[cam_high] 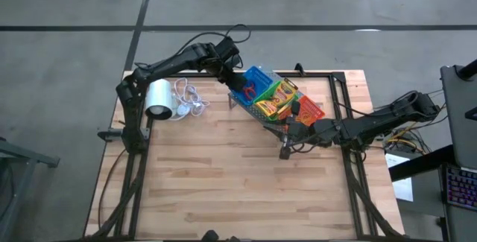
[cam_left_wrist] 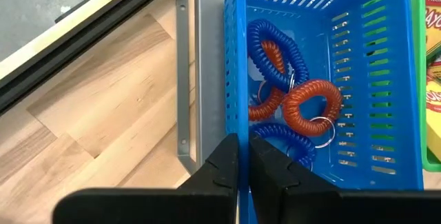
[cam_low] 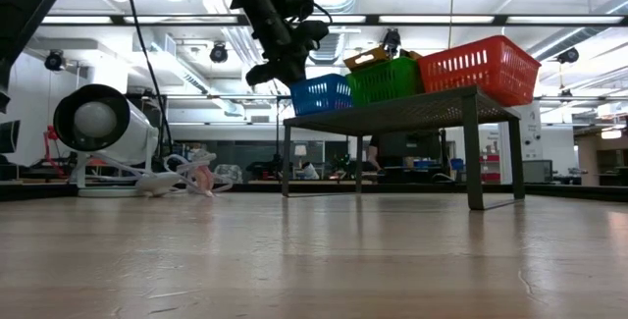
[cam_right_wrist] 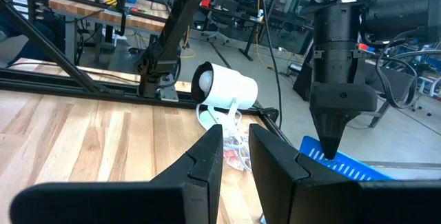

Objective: Pick & Place Office Desk Supplies
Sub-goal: Put the blue bin on the shelf, then return to Home Position

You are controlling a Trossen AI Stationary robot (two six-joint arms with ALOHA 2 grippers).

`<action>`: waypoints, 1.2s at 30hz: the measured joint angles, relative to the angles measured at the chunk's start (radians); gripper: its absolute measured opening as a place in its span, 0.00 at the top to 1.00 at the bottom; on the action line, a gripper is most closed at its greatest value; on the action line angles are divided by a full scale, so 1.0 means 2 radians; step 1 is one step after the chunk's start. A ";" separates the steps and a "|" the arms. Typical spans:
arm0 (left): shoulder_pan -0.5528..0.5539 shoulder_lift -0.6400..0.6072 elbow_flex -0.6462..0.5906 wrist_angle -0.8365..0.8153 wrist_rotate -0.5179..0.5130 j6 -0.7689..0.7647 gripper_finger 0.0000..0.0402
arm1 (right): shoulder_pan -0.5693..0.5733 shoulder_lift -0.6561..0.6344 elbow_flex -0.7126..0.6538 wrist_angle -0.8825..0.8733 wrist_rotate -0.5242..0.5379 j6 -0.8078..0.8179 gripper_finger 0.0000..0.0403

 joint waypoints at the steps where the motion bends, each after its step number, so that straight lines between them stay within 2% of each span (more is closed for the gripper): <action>1: 0.000 0.000 0.000 0.000 0.000 0.000 0.94 | 0.000 0.000 0.000 0.000 0.000 0.000 0.83; 13: -0.001 0.000 0.000 0.000 0.002 0.000 0.91 | 0.000 0.000 0.000 0.000 0.000 0.000 0.83; 27: -0.002 0.000 0.000 -0.001 0.007 0.001 0.53 | 0.000 0.000 0.000 0.000 0.000 0.000 0.83; 31: -0.002 0.000 0.000 -0.001 0.007 0.001 0.47 | 0.000 0.000 0.000 0.000 0.000 0.000 0.83; 36: -0.002 -0.003 0.002 -0.003 0.006 0.002 0.46 | 0.000 0.000 0.000 0.000 0.000 0.000 0.83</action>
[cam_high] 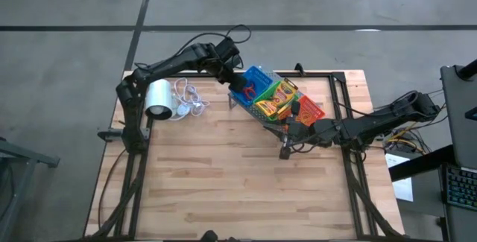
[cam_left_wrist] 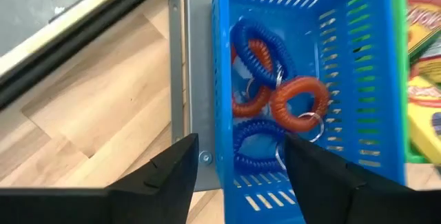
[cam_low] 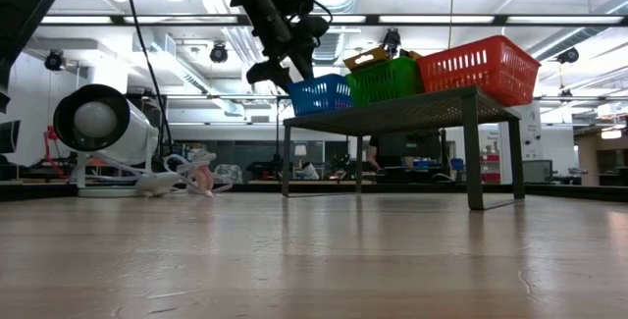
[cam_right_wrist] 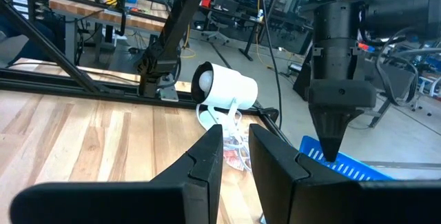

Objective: Pick & Place Office Desk Supplies
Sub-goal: Return to Home Position

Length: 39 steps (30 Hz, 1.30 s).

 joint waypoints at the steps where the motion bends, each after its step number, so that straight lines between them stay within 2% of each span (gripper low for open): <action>1: 0.000 -0.002 0.002 0.000 0.000 0.000 0.46 | 0.000 0.000 0.000 0.000 0.000 0.000 0.83; 15: -0.006 -0.066 0.001 -0.007 -0.004 0.067 0.48 | 0.000 0.000 0.000 0.000 0.000 0.000 0.83; 21: -0.027 -0.102 -0.001 -0.006 -0.008 0.128 0.48 | 0.000 0.000 0.000 0.000 0.000 0.000 0.83; 27: -0.065 -0.127 -0.009 -0.002 -0.042 0.173 0.48 | 0.000 0.000 0.000 0.000 0.000 0.000 0.83; 32: -0.103 -0.165 -0.067 0.053 -0.074 0.199 0.48 | 0.000 0.000 0.000 0.000 0.000 0.000 0.83; 39: -0.132 -0.272 -0.216 0.162 -0.083 0.229 0.48 | 0.000 0.000 0.000 0.000 0.000 0.000 0.83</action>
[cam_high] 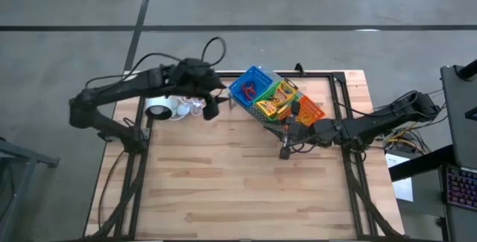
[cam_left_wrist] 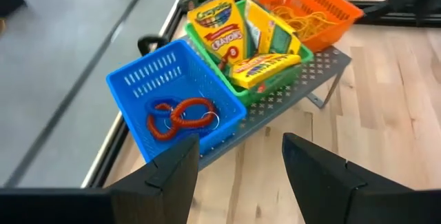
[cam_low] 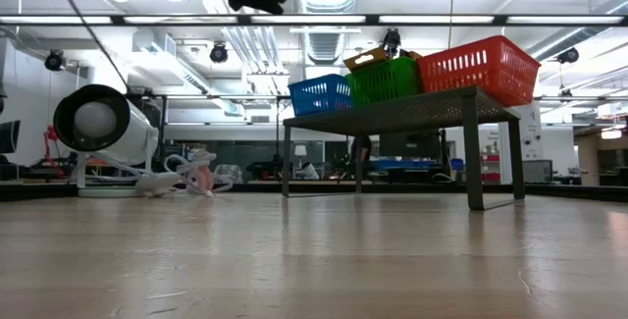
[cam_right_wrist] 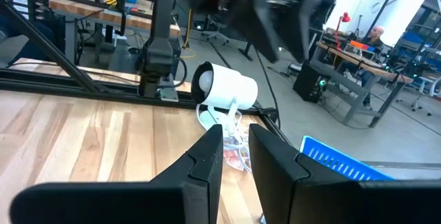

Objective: Pick & Place Office Desk Supplies
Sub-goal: Return to Home Position

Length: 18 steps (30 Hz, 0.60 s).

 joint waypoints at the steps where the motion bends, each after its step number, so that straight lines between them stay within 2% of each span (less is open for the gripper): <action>1: -0.002 -0.017 -0.023 0.017 0.000 0.007 0.48 | 0.000 0.000 0.000 0.000 0.000 0.000 0.83; 12: -0.011 -0.199 -0.283 0.246 0.005 0.034 0.48 | 0.000 0.000 0.000 0.000 0.000 0.000 0.83; 15: -0.011 -0.247 -0.342 0.294 0.031 0.055 0.48 | 0.000 0.000 0.000 0.000 0.000 0.000 0.83; 18: -0.011 -0.295 -0.392 0.345 0.084 0.089 0.48 | 0.000 0.000 0.000 0.000 0.000 0.000 0.83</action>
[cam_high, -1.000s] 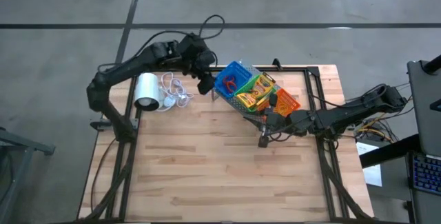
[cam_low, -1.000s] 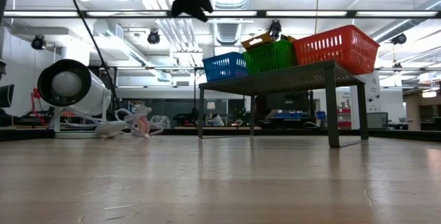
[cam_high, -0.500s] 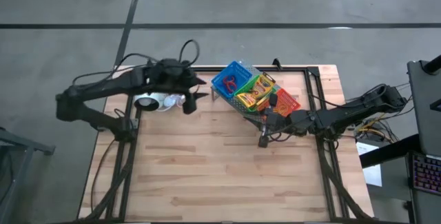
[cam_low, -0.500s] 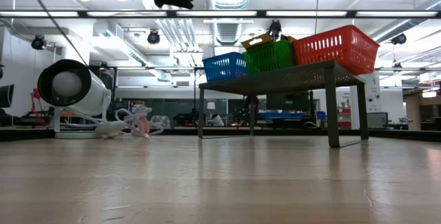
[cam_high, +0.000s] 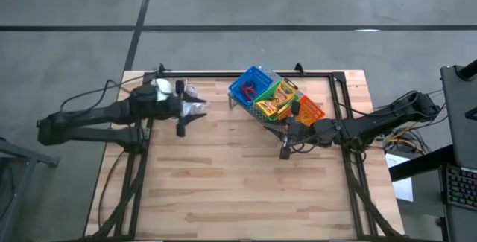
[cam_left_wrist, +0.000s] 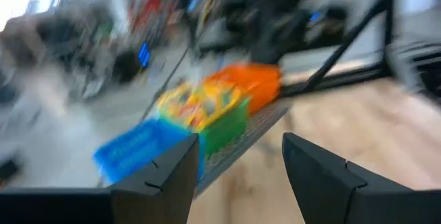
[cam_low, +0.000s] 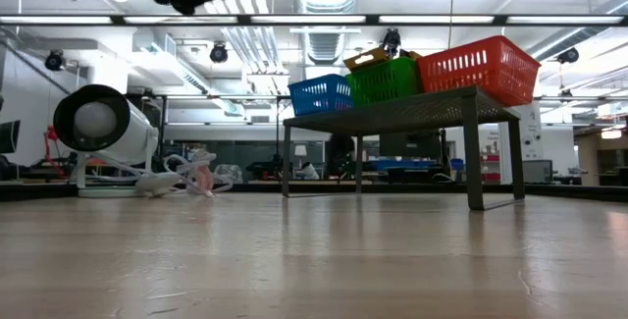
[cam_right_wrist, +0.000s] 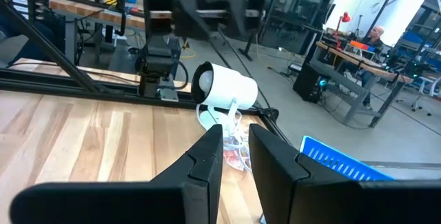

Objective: Pick & Place Office Desk Supplies
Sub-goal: Return to Home Position

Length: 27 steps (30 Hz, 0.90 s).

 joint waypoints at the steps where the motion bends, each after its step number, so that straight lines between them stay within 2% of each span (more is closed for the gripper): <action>1: 0.000 -0.016 -0.017 0.019 0.021 0.006 0.48 | 0.000 0.000 0.000 0.000 0.000 0.000 0.83; 4: 0.000 -0.060 -0.066 0.045 0.051 0.001 0.48 | 0.000 0.000 0.000 0.000 0.000 0.000 0.83; 11: 0.000 -0.156 -0.156 0.052 0.060 -0.014 0.48 | 0.000 0.000 0.000 0.000 0.000 0.000 0.83; 18: 0.000 -0.223 -0.240 0.100 0.063 -0.026 0.48 | 0.000 0.000 0.000 0.000 0.000 0.000 0.83; 22: 0.000 -0.254 -0.272 0.145 0.063 -0.026 0.48 | 0.000 0.000 0.000 0.000 0.000 0.000 0.83; 27: 0.000 -0.279 -0.296 0.148 0.063 -0.017 0.48 | 0.000 0.000 0.000 0.000 0.000 0.000 0.83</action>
